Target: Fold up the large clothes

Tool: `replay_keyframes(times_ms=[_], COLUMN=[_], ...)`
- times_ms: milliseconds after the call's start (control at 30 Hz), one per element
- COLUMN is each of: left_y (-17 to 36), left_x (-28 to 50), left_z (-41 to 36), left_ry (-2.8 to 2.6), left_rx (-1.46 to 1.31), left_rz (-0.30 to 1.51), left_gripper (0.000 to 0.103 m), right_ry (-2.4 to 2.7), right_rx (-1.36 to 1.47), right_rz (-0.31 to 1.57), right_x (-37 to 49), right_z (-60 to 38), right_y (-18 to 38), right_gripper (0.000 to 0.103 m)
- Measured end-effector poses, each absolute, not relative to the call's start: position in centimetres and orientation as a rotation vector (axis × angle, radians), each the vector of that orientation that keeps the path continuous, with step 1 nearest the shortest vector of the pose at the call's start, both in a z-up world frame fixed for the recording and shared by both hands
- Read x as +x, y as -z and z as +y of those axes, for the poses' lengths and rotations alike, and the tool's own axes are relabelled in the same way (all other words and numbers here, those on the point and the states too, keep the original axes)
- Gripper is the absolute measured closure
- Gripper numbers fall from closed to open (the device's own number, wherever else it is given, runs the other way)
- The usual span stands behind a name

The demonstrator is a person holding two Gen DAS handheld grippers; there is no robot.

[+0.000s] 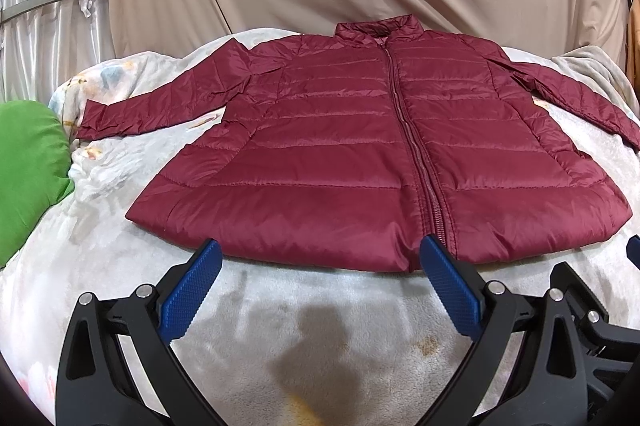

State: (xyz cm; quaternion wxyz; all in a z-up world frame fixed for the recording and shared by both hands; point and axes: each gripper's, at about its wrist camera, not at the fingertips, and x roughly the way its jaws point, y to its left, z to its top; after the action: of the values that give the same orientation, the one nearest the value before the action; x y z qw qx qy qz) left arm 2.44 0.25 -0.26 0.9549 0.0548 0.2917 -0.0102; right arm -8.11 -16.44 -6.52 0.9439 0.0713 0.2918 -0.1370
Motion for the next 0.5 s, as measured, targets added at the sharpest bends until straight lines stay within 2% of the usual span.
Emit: replay_keyframes(times_ms=[500], left_y=[0.32], left_x=[2.38], left_z=[0.14], left_ry=[0.02], left_rx=[0.113], left_rz=[0.592], left_gripper=[0.006], right_ry=[0.279], right_rx=[0.146], right_rz=[0.595], right_x=[-8.12], right_z=[-16.5], right_y=[6.51], right_gripper=[0.005])
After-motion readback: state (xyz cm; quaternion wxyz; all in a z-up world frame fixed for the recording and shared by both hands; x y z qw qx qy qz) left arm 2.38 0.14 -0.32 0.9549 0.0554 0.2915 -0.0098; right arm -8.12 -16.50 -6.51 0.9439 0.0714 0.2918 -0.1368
